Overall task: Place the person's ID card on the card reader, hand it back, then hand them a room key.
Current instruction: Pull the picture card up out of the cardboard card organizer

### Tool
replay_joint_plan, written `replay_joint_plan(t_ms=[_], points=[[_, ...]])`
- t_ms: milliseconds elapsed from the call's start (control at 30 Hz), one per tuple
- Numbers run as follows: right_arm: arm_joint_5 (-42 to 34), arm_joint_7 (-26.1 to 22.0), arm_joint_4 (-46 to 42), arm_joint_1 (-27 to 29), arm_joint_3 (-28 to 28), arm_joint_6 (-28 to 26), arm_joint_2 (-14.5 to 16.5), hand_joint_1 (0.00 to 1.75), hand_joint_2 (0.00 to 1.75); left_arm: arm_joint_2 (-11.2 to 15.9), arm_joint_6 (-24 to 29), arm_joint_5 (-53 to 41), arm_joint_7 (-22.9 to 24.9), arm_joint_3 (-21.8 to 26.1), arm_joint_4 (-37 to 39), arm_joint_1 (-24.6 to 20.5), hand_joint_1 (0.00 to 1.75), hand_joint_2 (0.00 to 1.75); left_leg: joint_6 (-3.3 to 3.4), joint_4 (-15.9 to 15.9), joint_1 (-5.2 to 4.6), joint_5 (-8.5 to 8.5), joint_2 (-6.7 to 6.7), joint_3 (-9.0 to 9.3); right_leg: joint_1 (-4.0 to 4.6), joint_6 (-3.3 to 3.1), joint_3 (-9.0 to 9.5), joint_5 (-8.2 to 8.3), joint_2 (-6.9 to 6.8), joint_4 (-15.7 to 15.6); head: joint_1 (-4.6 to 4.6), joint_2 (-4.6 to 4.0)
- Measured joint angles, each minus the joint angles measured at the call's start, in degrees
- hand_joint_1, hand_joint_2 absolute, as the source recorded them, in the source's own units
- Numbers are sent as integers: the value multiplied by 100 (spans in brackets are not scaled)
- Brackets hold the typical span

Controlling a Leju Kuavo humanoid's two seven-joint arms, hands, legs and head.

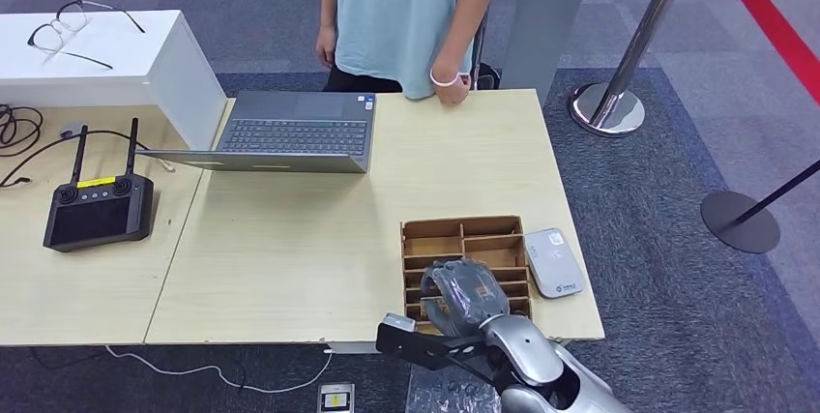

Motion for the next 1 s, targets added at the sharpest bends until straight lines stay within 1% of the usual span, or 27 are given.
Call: replay_joint_plan(t_ms=[333,400,467,533,1000], points=[[-6,0,34,18,4,-7,0,106,175,-2,0,0,0,0,0,0,0,175,0,0,0,0,0,1,0,0,0,0,0,0,0,0],[-16,0,52,24,4,-17,0,131,175,-2,0,1,0,0,0,0,0,175,0,0,0,0,0,1,0,0,1,0,0,0,0,0],[-31,0,67,32,4,-26,0,165,175,-2,0,2,0,0,0,0,0,175,0,0,0,0,0,2,0,0,1,0,0,0,0,0],[-37,0,67,35,3,-30,0,175,175,-2,0,2,0,0,0,0,0,175,0,0,0,0,0,4,0,0,2,0,0,-1,-1,0],[54,-45,69,72,-8,-210,0,175,175,-10,18,11,-26,0,0,2,0,175,0,0,0,0,2,13,0,0,13,1,0,-1,0,0]])
